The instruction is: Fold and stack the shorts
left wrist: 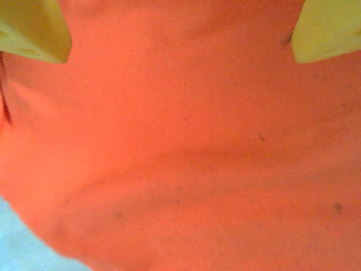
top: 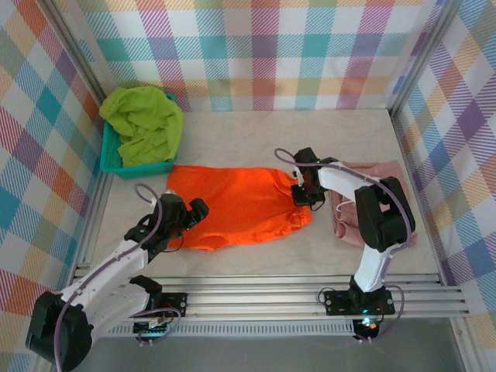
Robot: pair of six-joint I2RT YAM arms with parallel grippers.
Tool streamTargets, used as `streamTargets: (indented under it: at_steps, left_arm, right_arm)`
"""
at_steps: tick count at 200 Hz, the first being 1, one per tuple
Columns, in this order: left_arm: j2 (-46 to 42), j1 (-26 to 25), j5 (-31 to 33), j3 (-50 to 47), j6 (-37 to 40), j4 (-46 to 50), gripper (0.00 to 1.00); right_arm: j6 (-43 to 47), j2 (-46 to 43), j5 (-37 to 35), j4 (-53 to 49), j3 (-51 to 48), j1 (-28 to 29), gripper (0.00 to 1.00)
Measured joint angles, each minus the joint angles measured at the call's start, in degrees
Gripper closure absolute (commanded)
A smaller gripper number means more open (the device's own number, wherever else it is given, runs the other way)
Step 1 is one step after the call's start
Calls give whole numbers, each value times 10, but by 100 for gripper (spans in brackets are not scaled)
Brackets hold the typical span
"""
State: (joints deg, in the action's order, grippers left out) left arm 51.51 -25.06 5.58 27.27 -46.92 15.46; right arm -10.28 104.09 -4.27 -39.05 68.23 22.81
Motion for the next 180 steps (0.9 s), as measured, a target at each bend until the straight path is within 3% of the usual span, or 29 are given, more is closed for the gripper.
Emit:
streamTargets:
  at_steps: [48, 107, 132, 155, 180]
  left_arm:
    - [-25, 2, 10, 0, 1, 37, 0]
    - [-15, 2, -17, 0, 3, 37, 0]
    - [1, 2, -42, 0, 3, 19, 0]
    - [28, 2, -71, 2, 3, -11, 6]
    - [66, 0, -95, 7, 2, -39, 8]
  right_arm:
    - [83, -39, -153, -103, 88, -1, 100]
    - [173, -47, -339, -229, 280, -1, 100]
    - [183, -20, -386, -269, 360, 6, 100]
    - [180, 17, -412, -303, 416, 26, 100]
    - [139, 78, -423, -359, 469, 61, 100]
